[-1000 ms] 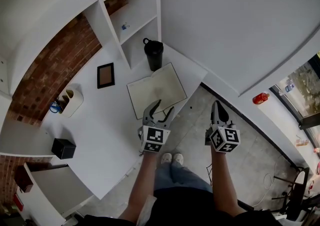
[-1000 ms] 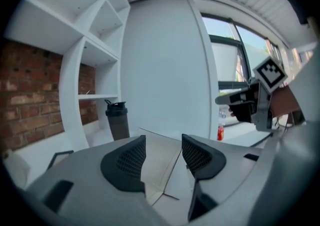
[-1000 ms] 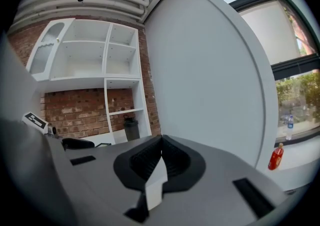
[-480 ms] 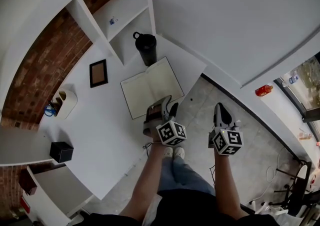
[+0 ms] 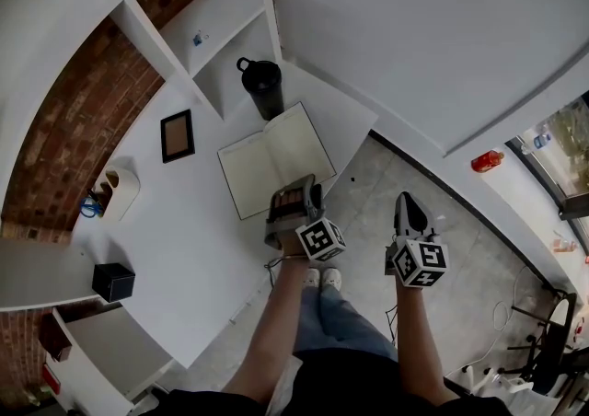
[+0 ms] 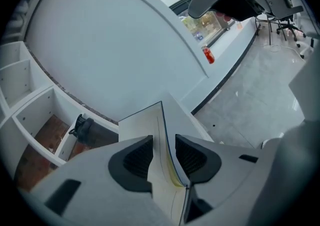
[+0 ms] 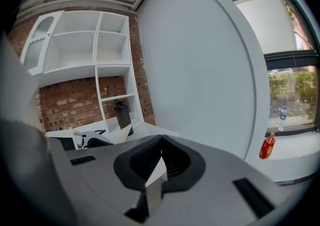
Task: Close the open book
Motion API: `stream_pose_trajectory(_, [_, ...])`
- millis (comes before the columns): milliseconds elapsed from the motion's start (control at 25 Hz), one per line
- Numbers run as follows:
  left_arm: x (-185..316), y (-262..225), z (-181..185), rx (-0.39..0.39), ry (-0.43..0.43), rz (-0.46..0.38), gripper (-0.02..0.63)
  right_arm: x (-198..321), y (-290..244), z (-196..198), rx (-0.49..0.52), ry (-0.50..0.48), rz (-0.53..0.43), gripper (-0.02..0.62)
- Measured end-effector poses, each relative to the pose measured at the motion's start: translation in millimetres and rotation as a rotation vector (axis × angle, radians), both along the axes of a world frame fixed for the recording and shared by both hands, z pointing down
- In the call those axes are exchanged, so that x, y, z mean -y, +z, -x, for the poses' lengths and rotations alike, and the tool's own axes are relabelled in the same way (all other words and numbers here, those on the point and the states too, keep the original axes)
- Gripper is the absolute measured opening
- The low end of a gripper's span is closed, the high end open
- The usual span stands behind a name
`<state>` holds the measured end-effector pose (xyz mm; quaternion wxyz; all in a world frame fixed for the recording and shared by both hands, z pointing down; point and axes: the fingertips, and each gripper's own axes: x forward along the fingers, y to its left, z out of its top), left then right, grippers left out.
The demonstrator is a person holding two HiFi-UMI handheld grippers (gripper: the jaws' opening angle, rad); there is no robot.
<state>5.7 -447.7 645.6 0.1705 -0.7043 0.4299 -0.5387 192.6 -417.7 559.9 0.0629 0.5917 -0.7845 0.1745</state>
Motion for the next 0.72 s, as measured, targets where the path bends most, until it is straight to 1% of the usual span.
stream_pose_trajectory(80, [0.5,1.1,-0.5,0.004,-0.005,-0.004,0.124,-0.8,0.4,-1.5,-0.003,0.0,0.001,-0.002])
stream_pose_trajectory(160, [1.6,0.3,-0.7,0.003,-0.012,-0.016,0.096,-1.2,0.9,-3.5,-0.004,0.0,0.002,-0.002])
stream_pose_trajectory(320, [2.3,-0.9,-0.1,-0.026,-0.035,-0.025,0.066,-0.9,2.7,-6.3,-0.002,0.001,0.007,-0.002])
stream_pose_trajectory(400, [0.6,-4.7,2.1,-0.063,-0.054,-0.033,0.051,-0.9,3.7,-6.7,0.0,0.0,0.01,-0.002])
stream_pose_trajectory(520, [-3.2,-15.8,9.0,-0.137,-0.091,-0.069,0.049,-0.6,4.5,-5.8,0.003,-0.007,0.015,-0.002])
stream_pose_trajectory(720, [-13.6,-31.2,26.8,-0.232,-0.145,-0.119,0.044,-0.1,5.5,9.6,0.011,-0.04,0.02,-0.002])
